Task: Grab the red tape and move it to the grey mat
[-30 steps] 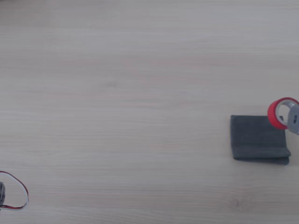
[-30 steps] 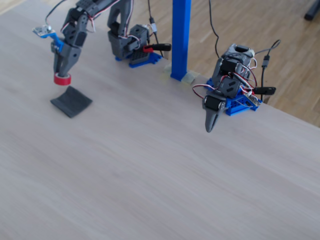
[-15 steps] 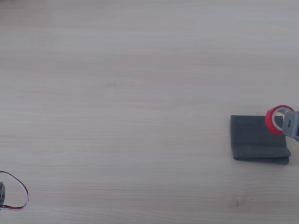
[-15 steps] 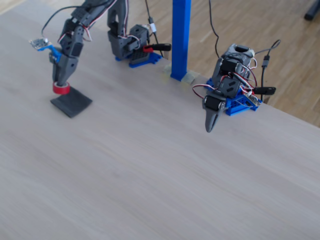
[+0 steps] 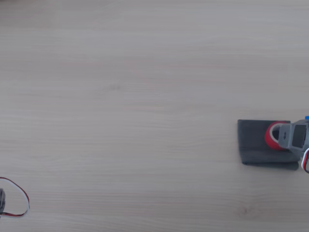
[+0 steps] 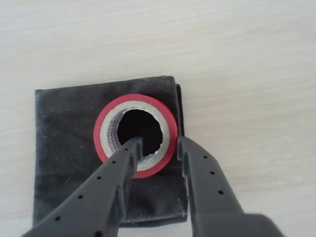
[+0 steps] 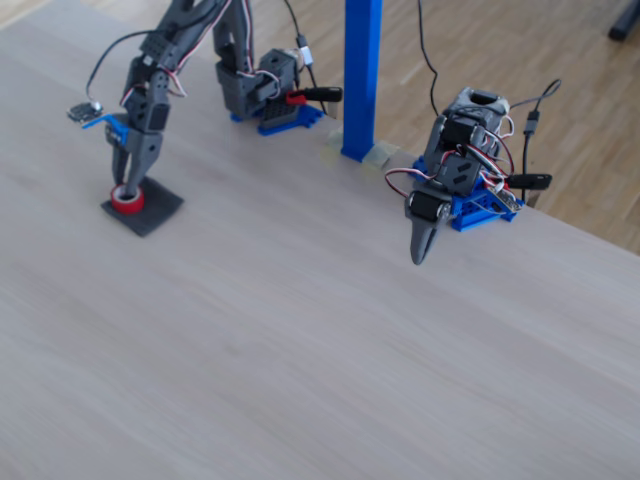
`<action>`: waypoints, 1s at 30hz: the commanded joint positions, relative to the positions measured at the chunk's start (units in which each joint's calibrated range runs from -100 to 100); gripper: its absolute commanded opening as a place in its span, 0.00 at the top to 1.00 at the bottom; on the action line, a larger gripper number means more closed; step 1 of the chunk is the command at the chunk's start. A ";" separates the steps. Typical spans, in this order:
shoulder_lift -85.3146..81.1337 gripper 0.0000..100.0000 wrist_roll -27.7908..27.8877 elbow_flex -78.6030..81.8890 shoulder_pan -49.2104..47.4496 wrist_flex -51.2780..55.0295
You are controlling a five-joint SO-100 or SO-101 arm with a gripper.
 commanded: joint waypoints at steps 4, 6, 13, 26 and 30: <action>-0.45 0.87 0.07 -2.75 -0.74 -0.55; -0.61 0.87 -0.03 -2.75 -1.01 -0.55; -6.42 0.88 -0.45 -2.11 -4.98 -0.55; -24.86 0.98 -0.45 4.67 -9.40 0.13; -33.49 0.98 -0.50 12.08 -8.59 0.13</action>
